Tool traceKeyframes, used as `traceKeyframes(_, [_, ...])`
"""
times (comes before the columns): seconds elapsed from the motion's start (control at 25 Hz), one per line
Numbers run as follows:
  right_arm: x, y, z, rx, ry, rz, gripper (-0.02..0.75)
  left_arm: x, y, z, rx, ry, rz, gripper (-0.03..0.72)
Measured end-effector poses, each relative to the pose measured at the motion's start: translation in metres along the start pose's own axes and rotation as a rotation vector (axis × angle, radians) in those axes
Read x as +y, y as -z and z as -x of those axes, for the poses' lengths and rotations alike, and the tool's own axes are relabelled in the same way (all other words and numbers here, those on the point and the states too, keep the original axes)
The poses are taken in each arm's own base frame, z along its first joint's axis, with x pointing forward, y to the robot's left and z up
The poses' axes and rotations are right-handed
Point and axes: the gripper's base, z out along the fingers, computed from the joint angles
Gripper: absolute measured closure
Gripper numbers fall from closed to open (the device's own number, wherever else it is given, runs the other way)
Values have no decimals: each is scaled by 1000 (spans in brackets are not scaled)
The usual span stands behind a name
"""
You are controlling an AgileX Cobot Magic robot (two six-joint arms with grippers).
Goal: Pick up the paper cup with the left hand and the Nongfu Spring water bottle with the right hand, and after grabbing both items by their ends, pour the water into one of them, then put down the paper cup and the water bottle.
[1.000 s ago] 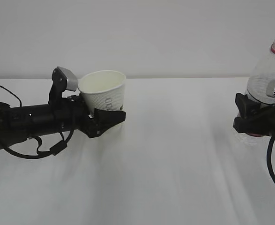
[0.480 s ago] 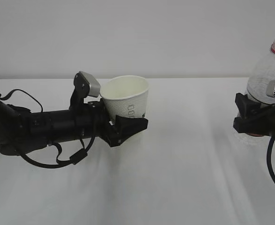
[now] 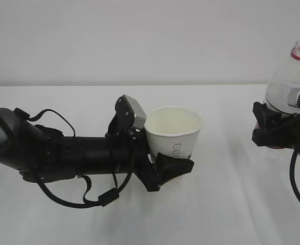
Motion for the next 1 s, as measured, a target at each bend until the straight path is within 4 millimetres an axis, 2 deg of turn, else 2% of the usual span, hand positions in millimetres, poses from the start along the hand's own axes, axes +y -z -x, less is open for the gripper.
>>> traceKeyframes(0.24, [1,1,-2,34,1,11,244,-22,-13,-3,32,-18,-52,159])
traceKeyframes(0.36, [0,4,5,28,-6,14,244,-29,-16,-3,37,-24,-71,160])
traceKeyframes(0.56, [-2,10,19,-9,-15,14,244,-37,-20,-4,40,-29,-91,160])
traceKeyframes(1.0, [-1,16,22,57,-18,31,244,-54,-28,-5,49,-42,-137,160])
